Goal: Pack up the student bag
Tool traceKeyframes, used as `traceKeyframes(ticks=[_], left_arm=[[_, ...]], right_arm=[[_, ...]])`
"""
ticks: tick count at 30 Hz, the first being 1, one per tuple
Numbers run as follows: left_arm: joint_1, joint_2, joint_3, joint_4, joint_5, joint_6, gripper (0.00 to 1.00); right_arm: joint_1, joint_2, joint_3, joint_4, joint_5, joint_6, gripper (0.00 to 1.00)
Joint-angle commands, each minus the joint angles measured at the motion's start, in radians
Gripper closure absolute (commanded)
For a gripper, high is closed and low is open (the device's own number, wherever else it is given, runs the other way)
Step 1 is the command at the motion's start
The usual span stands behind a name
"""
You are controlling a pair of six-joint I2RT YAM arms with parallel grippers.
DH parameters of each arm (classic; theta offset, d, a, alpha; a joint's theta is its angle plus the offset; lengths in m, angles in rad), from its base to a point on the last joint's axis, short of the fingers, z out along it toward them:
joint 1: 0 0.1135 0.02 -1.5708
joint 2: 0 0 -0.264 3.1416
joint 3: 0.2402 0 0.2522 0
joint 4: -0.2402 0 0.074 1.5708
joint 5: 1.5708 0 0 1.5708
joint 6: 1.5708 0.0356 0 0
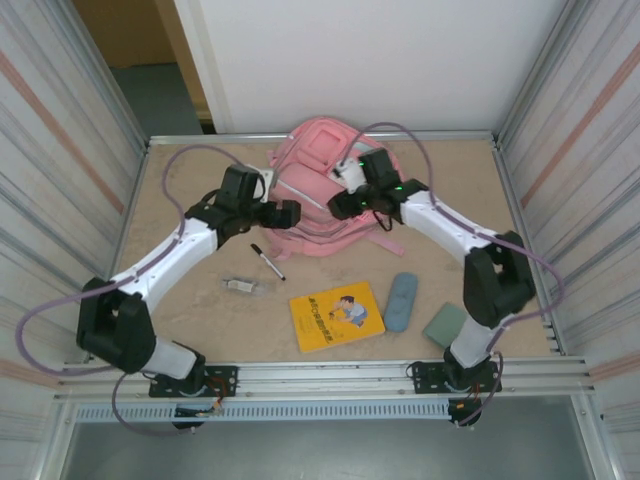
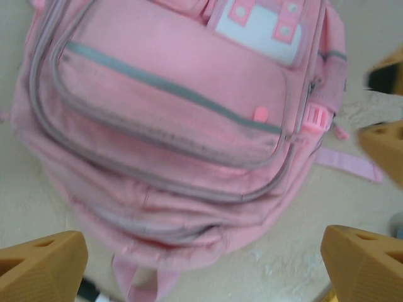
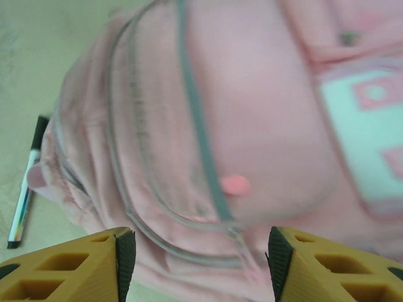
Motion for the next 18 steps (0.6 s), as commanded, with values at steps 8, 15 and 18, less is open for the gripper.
traceKeyframes(ticks=[8,15,18], left_arm=[[-0.046,0.17,0.104,-0.152,-0.068,-0.004,0.12],[0.041,0.194,0.001,-0.137,0.099,-0.137,0.2],[0.042,0.174,-0.028,-0.129,0.097,-0.15,0.21]], right_arm=[[-0.299,0.019,-0.123,-0.134,-0.104,0.277,0.4],[-0.277,0.152,-0.084,-0.148,-0.07,0.087,0.43],[-0.263,0.211,-0.039,-0.171,-0.054,0.041,0.44]])
